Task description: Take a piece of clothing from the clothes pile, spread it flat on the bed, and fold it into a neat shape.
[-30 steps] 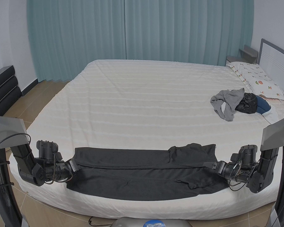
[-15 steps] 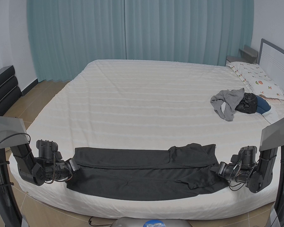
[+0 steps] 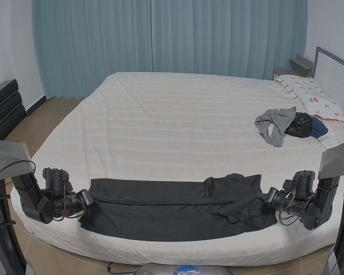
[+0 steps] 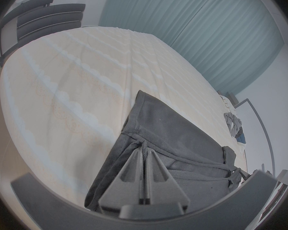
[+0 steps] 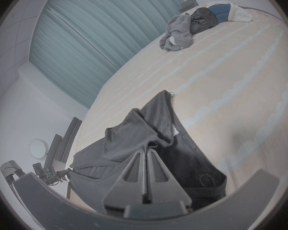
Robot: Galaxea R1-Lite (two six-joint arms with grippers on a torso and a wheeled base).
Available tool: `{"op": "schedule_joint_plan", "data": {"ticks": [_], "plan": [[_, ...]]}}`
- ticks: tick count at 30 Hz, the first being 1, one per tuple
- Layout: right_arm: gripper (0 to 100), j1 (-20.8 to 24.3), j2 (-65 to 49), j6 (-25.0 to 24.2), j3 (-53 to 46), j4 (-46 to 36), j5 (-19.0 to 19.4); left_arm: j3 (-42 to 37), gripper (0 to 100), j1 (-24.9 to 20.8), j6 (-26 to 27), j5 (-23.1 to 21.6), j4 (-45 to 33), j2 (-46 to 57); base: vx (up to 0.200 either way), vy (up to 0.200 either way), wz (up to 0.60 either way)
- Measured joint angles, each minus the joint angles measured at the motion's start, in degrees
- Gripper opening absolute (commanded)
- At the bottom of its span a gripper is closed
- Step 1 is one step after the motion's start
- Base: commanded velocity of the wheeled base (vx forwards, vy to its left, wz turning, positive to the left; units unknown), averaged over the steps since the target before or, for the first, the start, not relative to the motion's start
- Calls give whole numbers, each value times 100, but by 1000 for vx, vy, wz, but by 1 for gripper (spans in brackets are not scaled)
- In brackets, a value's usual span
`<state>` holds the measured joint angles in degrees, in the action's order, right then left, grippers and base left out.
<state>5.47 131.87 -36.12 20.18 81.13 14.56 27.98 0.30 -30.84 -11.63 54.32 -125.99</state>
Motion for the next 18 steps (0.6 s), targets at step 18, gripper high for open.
{"op": "schedule_joint_plan", "data": {"ticks": [18], "plan": [[0,56,-172,-239,262,-41,-88,2,0,63,-17,0,-21,52,0,0,0]]}}
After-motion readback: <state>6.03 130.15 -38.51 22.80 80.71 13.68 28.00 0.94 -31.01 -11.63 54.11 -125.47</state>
